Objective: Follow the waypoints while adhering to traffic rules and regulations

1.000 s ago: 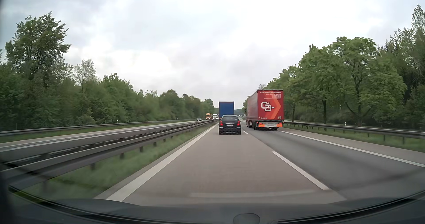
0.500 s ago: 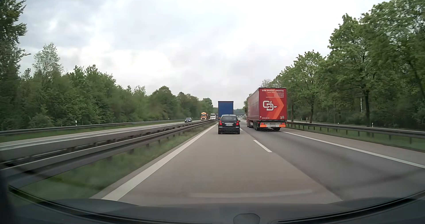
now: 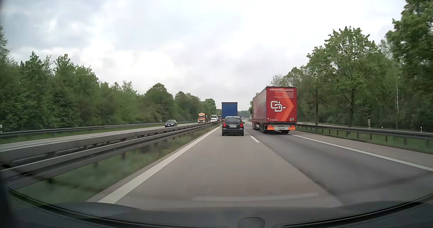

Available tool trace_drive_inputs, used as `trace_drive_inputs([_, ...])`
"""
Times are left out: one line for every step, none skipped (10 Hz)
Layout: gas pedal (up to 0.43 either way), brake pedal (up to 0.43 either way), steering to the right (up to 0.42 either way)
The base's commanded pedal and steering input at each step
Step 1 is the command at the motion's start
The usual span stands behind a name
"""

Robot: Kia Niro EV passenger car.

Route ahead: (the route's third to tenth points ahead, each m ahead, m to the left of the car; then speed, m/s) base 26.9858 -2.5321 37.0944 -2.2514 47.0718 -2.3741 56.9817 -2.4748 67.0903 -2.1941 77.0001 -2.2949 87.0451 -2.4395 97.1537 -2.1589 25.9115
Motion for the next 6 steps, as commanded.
trace_drive_inputs([0.189,0.000,-0.003])
trace_drive_inputs([0.189,0.000,-0.005])
trace_drive_inputs([0.189,0.000,-0.005])
trace_drive_inputs([0.189,0.000,-0.004])
trace_drive_inputs([0.189,0.000,-0.003])
trace_drive_inputs([0.189,0.000,-0.003])
